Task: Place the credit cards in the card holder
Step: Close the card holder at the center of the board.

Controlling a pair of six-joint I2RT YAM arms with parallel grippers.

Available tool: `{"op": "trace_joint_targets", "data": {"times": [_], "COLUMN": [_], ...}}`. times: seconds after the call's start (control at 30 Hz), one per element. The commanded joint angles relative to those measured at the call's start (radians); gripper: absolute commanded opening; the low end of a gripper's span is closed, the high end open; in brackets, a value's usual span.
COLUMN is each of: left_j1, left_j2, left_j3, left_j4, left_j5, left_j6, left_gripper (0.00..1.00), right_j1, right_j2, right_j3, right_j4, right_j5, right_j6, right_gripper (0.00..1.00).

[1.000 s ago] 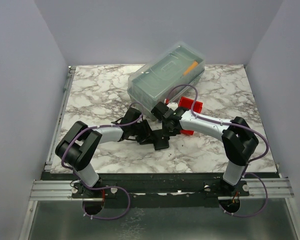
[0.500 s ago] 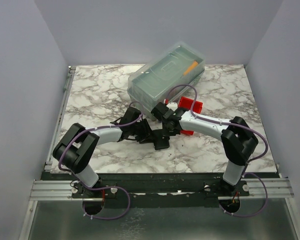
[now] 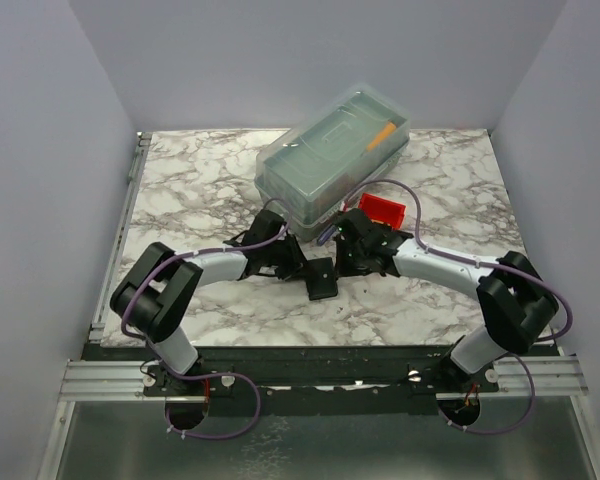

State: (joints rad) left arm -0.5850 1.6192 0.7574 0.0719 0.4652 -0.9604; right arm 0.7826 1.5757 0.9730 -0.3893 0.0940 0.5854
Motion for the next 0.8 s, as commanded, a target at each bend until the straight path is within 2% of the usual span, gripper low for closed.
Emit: {"op": "trace_joint_targets", "data": {"times": [0.0,0.2,0.37,0.67,0.77], "left_j1": [-0.007,-0.008,-0.009,-0.008,-0.009], "left_j2": [0.08,0.093,0.094,0.104,0.108], "left_j3": [0.02,0.004,-0.007,0.005,0.014], "left_j4": [0.033,0.065,0.067,0.058,0.052], "left_j5": [0.019,0.019,0.016,0.037,0.051], "left_j6": [0.011,-0.005,-0.01,-0.029,-0.038], "left_gripper": [0.16,0.08,0.06,0.03,0.03], "right_j1": [-0.071,-0.144,-0.178,-0.211,-0.225], "right_j2": [-0.042,-0.044,-0.034,0.004,0.043], "right_j3": [-0.088,-0.139,-0.171,-0.162,-0.126], "right_j4": [0.186,0.27,0.347,0.38,0.334], "right_j5": [-0.214,-0.4,-0.514,-0.687,-0.72], "right_j6": [-0.071,-0.142,-0.158,-0.23,-0.271], "right_gripper": [0.0,0.0,0.0,0.0,0.0]}}
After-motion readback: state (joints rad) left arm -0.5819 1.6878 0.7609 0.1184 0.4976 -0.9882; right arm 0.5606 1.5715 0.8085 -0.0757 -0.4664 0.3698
